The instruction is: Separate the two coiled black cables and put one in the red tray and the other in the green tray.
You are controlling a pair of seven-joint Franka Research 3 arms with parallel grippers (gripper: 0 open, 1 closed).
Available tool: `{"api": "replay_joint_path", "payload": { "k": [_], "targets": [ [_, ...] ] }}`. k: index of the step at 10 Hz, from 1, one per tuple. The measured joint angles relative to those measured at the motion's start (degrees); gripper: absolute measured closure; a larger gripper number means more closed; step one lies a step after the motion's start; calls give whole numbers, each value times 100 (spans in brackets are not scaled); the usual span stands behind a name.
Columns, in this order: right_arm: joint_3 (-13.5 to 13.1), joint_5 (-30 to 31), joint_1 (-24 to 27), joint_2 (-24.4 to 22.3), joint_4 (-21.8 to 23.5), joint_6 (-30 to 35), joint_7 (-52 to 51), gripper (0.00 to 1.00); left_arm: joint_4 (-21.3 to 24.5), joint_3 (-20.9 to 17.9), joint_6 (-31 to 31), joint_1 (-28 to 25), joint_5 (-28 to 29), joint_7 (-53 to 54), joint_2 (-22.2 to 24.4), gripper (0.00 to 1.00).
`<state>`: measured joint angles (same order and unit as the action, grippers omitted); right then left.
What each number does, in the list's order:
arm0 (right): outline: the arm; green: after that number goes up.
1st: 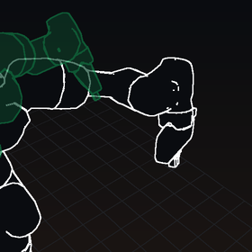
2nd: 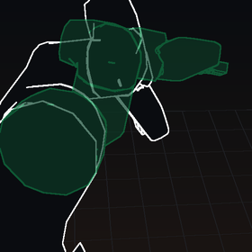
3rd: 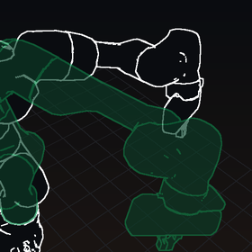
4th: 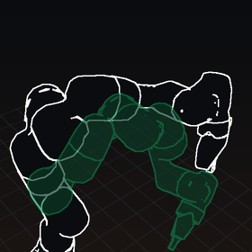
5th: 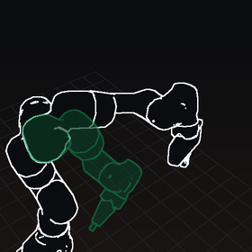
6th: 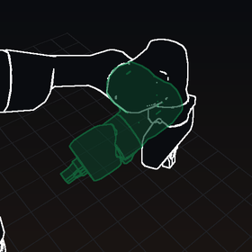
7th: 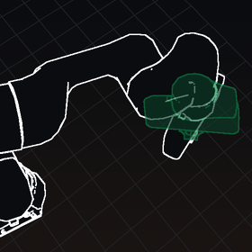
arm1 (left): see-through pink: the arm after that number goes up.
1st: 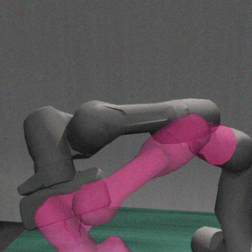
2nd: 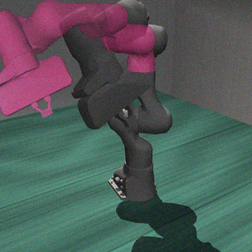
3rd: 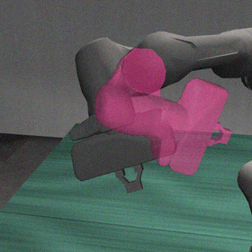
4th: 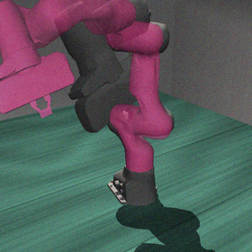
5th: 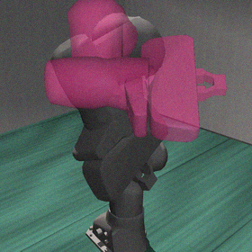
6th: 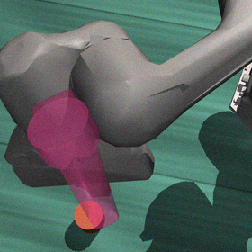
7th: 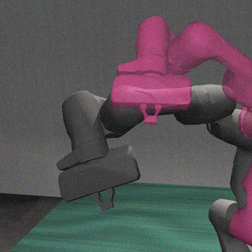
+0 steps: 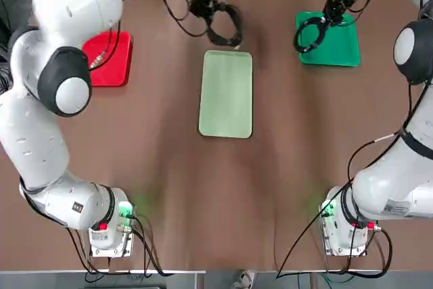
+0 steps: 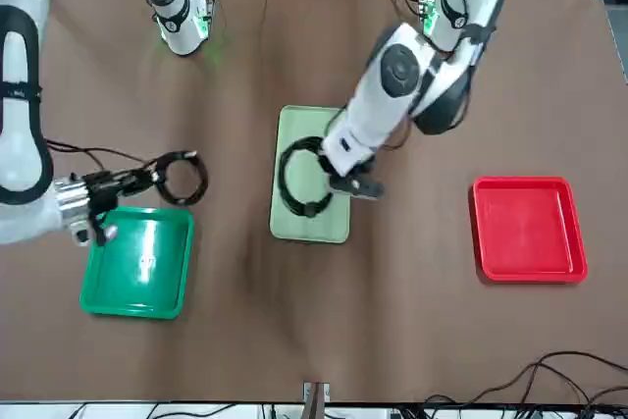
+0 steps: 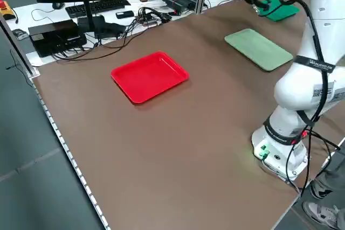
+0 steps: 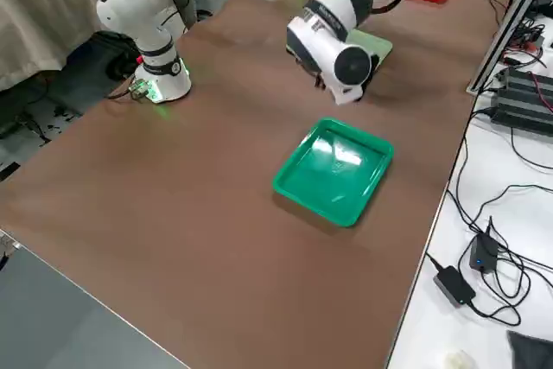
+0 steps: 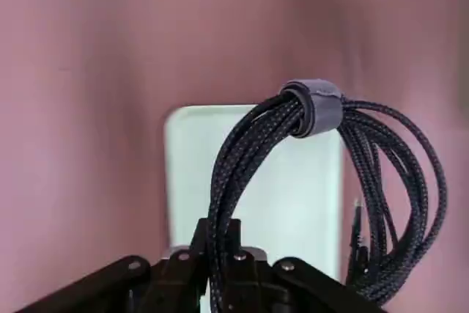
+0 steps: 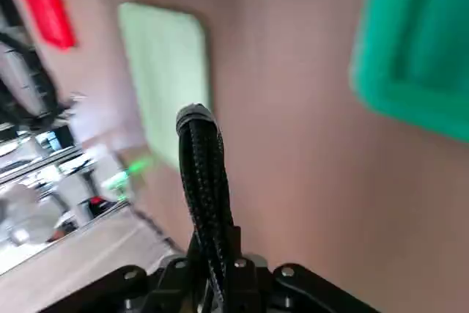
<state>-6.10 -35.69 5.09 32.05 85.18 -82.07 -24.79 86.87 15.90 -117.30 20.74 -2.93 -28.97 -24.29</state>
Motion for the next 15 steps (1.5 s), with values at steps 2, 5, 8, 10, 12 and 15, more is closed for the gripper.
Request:
{"api": "replay_joint_path", "payload": {
  "k": [2, 5, 8, 10, 12, 15],
  "targets": [
    [2, 593, 60, 268, -106, -761, -312, 87, 261, -682, 471, -1, 55, 77, 249, 89],
    [-3, 673, 345, 774, -164, -1555, -872, 87, 751, -1730, 470, -113, 78, 342, 474, 89],
    [11, 672, 406, 967, -313, -1718, -908, 87, 983, -2043, 415, -898, 82, 975, 481, 89],
    [21, 672, 403, 1057, -338, -2039, -911, 81, 1057, -2548, 368, -1103, 76, 1609, 478, 89],
    [45, 672, 393, 1082, -352, -2331, -911, 61, 1126, -3073, 261, -1122, 32, 2322, 450, 89],
    [43, 674, 416, 1079, -476, -2358, -975, 14, 1381, -3510, -310, -1507, -479, 3781, 202, 89]
  ]
}}
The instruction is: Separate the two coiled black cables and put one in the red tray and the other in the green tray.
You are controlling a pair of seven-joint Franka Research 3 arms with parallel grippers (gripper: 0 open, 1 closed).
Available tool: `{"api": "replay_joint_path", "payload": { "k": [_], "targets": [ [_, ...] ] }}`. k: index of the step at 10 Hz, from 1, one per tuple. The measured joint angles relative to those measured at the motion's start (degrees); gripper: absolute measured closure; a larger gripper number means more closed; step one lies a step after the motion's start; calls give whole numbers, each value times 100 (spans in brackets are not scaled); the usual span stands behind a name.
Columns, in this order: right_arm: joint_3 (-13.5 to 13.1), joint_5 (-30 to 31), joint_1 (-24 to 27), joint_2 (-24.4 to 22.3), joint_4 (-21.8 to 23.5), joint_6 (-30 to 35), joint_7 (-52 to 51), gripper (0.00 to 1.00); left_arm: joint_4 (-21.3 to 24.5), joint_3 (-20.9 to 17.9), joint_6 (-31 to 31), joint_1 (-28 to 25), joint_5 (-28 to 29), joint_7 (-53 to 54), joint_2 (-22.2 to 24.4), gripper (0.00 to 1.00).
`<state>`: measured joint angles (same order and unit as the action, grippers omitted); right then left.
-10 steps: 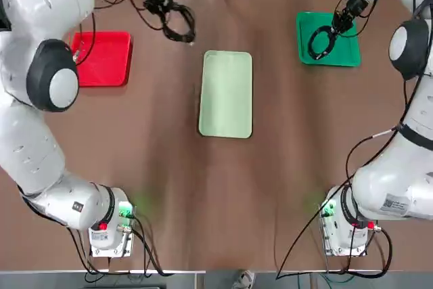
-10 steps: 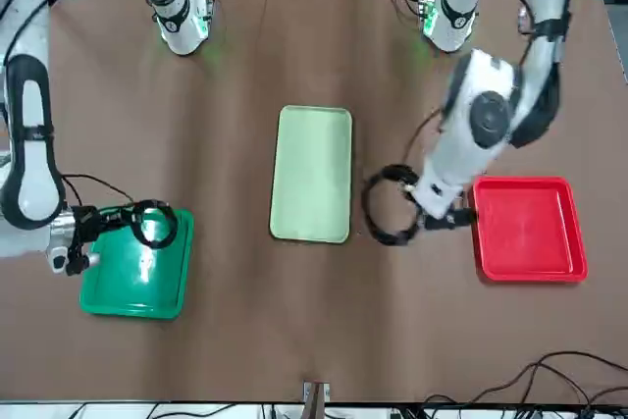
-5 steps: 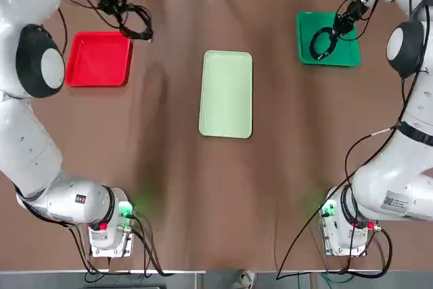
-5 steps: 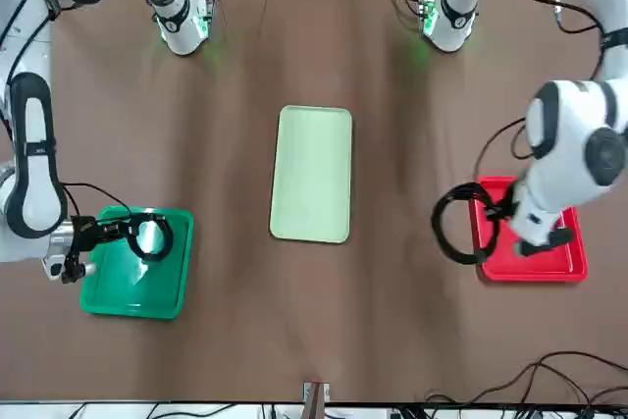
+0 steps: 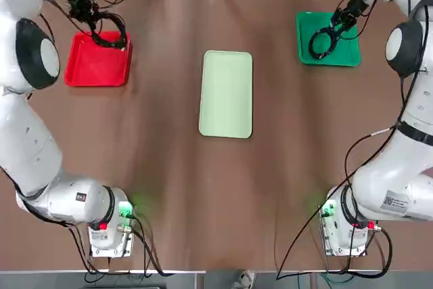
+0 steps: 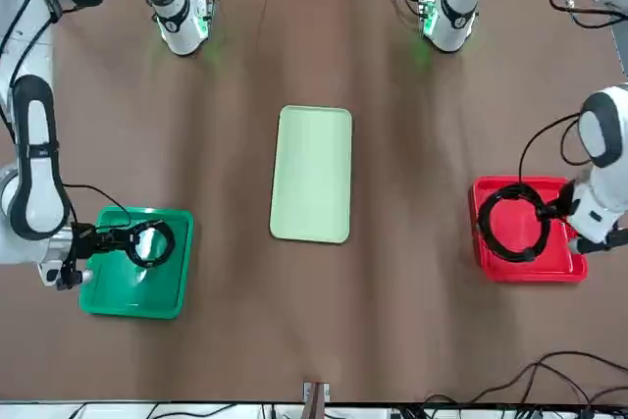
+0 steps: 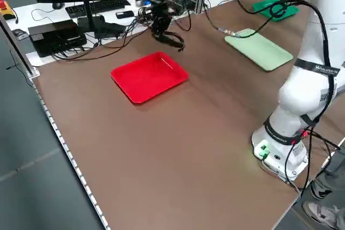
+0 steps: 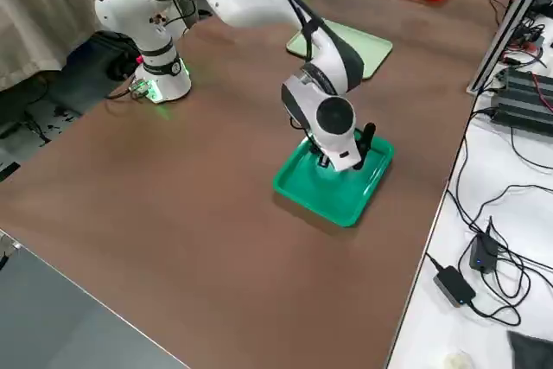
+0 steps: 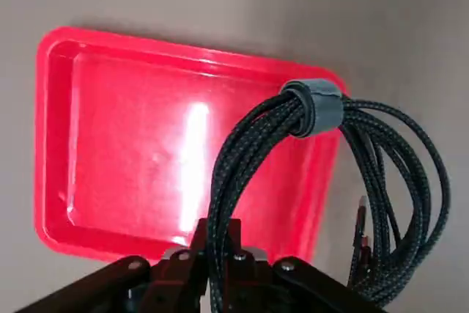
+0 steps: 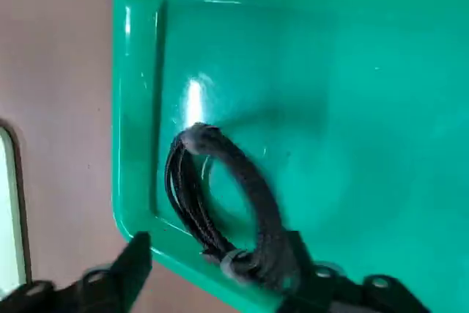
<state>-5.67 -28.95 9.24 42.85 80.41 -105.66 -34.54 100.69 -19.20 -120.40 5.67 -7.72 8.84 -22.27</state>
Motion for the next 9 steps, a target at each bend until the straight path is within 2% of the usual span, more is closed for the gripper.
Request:
{"api": "replay_joint_path", "payload": {
  "k": [1, 2, 4, 6, 7, 9],
  "targets": [
    [-13, 8, 33, -18, -147, 7, -100, 0, 30, -17, -181, -271, -255, 510, -117, 89],
    [-29, 124, 55, -64, -319, 37, -155, 0, 32, -45, -353, -480, -525, 942, -230, 89],
    [-48, 545, 65, -403, -552, 177, -149, 0, 33, -271, -574, -560, -921, 1543, -434, 89],
    [-163, 851, 63, -1162, -640, 432, 422, 0, 31, -336, -759, -598, -1114, 1845, -627, 89],
    [-166, 1100, 30, -1569, -643, 528, 956, 0, 30, -341, -786, -622, -1180, 1869, -658, 77],
    [-156, 1395, -298, -2168, -634, 812, 2217, 0, -23, -343, -797, -625, -1233, 1893, -651, 46]
  ]
}}
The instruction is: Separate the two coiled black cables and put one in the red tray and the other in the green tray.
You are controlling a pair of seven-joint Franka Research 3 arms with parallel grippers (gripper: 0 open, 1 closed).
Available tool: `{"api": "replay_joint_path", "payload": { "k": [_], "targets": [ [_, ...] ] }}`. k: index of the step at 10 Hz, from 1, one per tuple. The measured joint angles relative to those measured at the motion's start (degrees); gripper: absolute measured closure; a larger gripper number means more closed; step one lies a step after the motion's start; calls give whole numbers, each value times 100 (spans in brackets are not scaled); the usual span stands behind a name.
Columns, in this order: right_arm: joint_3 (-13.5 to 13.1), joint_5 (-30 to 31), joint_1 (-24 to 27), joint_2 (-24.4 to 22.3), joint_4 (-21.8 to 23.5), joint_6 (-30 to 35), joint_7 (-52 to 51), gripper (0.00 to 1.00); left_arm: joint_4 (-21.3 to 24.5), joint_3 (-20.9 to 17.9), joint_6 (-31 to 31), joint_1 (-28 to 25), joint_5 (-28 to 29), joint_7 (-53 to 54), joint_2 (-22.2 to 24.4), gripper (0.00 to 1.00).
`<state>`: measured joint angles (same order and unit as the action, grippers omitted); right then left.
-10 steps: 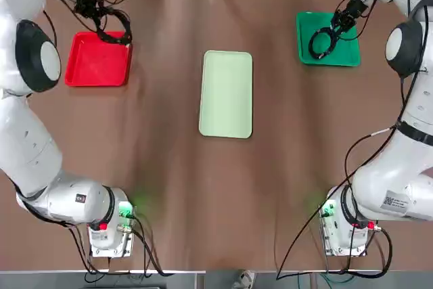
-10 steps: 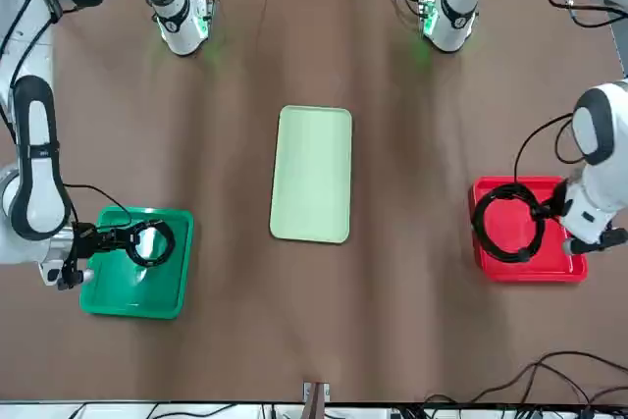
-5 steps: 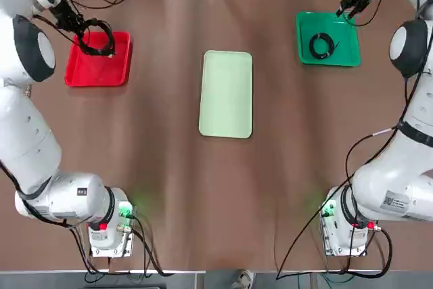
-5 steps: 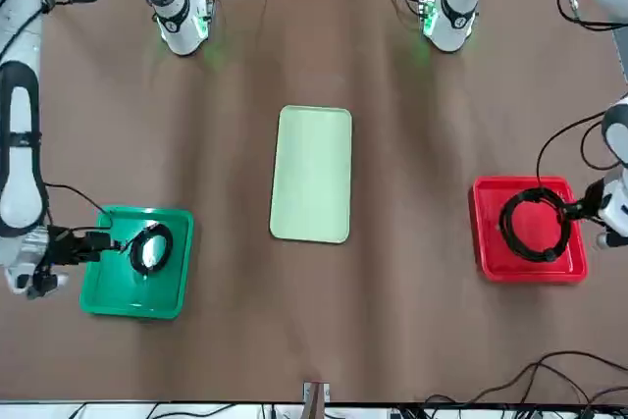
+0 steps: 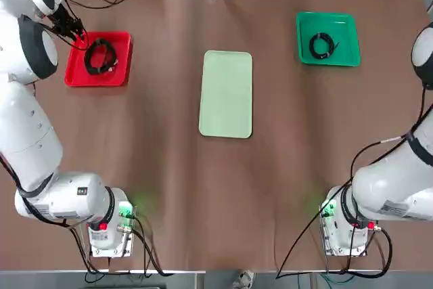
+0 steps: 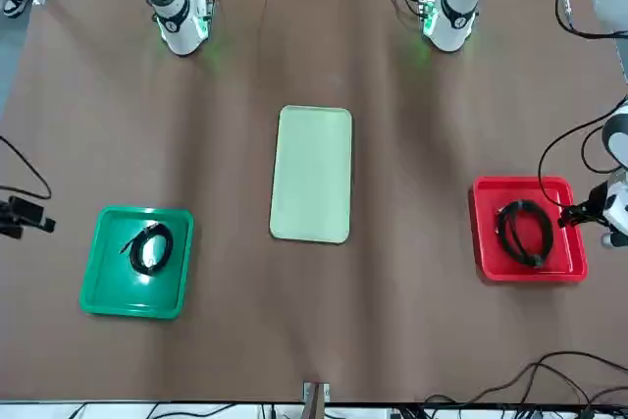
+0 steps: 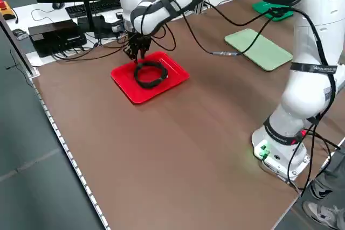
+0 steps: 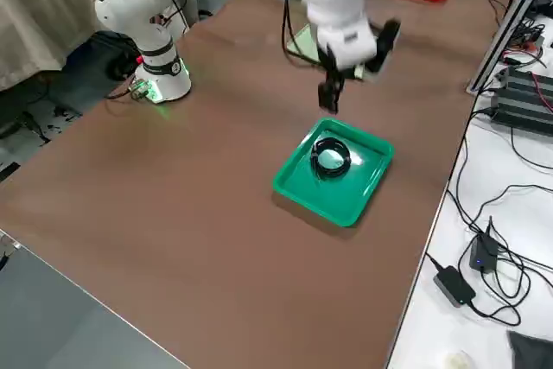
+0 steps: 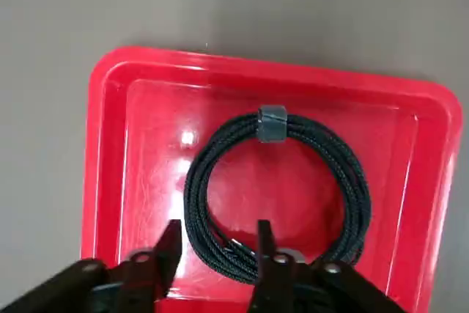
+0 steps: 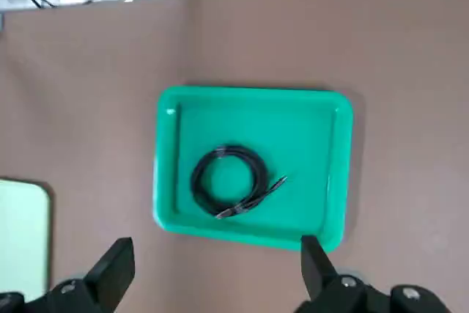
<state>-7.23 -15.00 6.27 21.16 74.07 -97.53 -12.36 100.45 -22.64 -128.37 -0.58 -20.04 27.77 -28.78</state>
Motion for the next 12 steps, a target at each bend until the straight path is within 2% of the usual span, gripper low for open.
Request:
{"api": "replay_joint_path", "payload": {
  "k": [2, 3, 4, 6, 7, 9, 11, 12],
  "targets": [
    [3, 226, -380, -382, 8, 247, 922, 1, -129, 31, 4, 70, 0, 16, 120, 17],
    [10, 457, -568, -558, 12, 290, 1372, 1, -168, 57, 34, 207, 151, -21, 336, 1],
    [59, 628, -709, -749, 61, 343, 1707, 1, -193, 208, 170, 325, 594, -388, 669, 0],
    [237, 739, -734, -1332, 565, 384, 1917, 3, -274, 1048, 828, 331, 1576, -1787, 1483, 0],
    [252, 743, -715, -1634, 862, 384, 1921, 3, -368, 1367, 1417, 336, 1705, -2204, 1840, 0],
    [406, 751, -667, -1927, 1148, 383, 2017, 1, -581, 1696, 2566, 322, 1740, -2703, 2459, 0],
    [524, 829, -645, -1941, 1204, 368, 2184, 1, -644, 1905, 2915, 300, 1744, -2854, 2843, 0],
    [527, 848, -627, -1941, 1212, 365, 2192, 1, -797, 1985, 3060, 293, 1762, -2907, 2858, 0]
  ]
}}
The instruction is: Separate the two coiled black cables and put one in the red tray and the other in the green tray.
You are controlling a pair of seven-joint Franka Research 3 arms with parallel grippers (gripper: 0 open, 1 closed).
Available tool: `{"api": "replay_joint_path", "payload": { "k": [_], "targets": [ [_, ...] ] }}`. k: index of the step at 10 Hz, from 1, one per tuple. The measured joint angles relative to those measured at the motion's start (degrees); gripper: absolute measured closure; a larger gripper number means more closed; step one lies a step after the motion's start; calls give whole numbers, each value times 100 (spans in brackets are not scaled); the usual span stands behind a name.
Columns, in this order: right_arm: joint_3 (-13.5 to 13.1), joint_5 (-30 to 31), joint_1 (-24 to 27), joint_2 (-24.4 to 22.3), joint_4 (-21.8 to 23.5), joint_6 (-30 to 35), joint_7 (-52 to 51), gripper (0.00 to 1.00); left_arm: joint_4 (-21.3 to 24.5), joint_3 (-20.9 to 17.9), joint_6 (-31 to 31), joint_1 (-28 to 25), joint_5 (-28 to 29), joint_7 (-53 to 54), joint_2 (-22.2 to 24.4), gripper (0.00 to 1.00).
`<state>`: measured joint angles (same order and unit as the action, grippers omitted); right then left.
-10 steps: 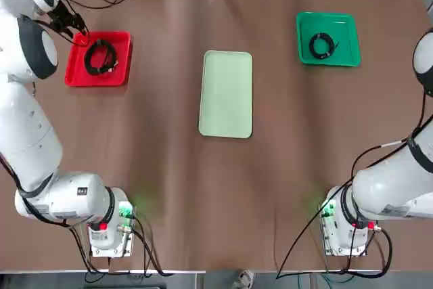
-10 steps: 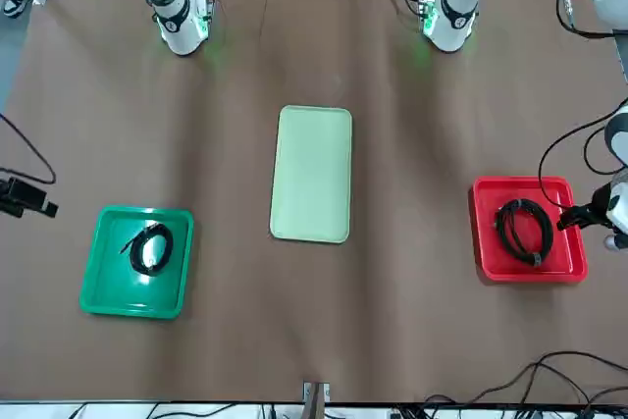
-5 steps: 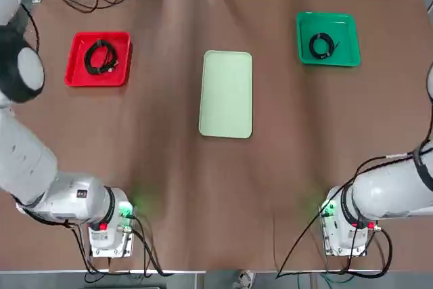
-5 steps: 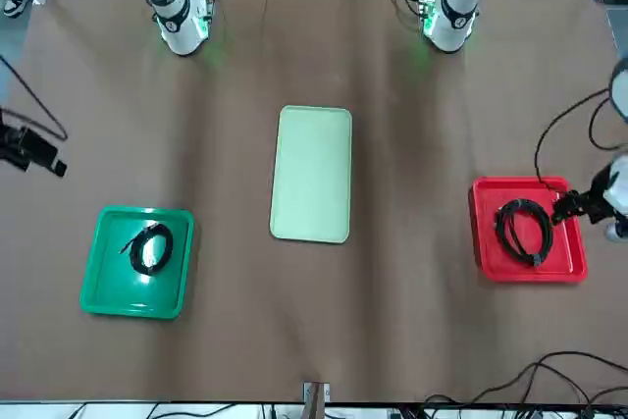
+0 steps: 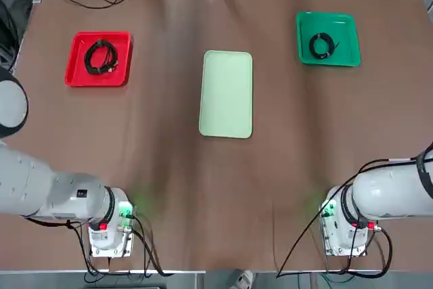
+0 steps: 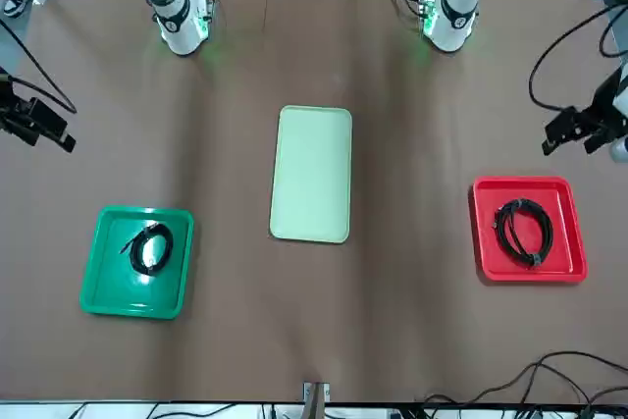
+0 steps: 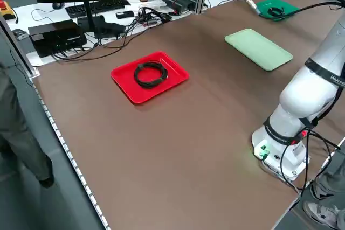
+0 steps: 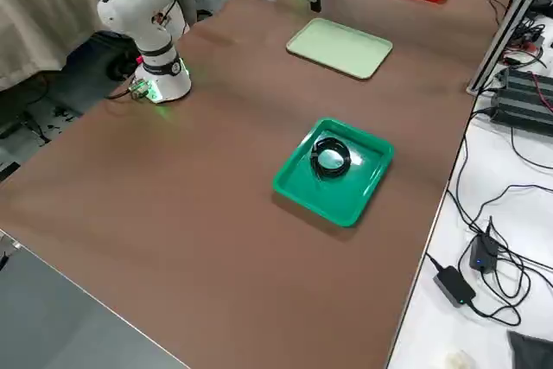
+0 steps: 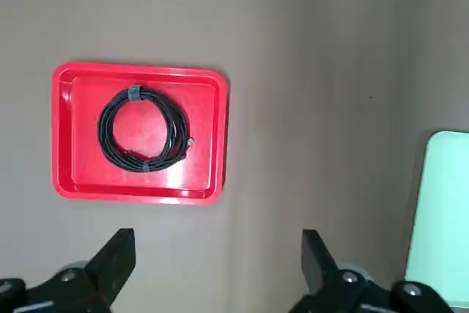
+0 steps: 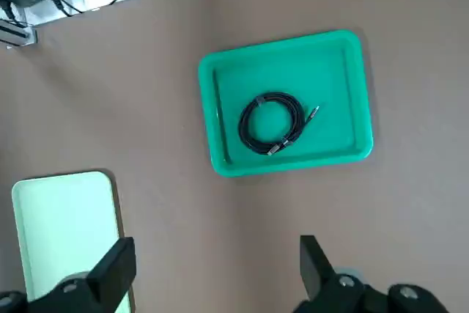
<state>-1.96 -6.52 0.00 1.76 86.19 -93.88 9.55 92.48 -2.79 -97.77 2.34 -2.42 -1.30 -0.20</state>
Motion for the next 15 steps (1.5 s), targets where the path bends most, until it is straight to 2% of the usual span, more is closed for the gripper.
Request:
{"api": "replay_joint_path", "payload": {
  "k": [3, 6, 10, 15],
  "targets": [
    [8, 101, 34, 0, 1, -1, 0, 1, -400, 214, 1022, -16, 184, -7, -60, 0],
    [60, 798, 33, 1, 75, 15, -93, 1, -410, 358, 1016, -26, 284, -88, -73, 0],
    [69, 865, 32, 0, 132, 170, -487, 1, -433, 343, 985, -259, 53, -23, -73, 1],
    [70, 869, 32, 0, 141, 178, -511, 1, -433, 365, 949, -223, 76, -21, -80, 1]
  ]
}}
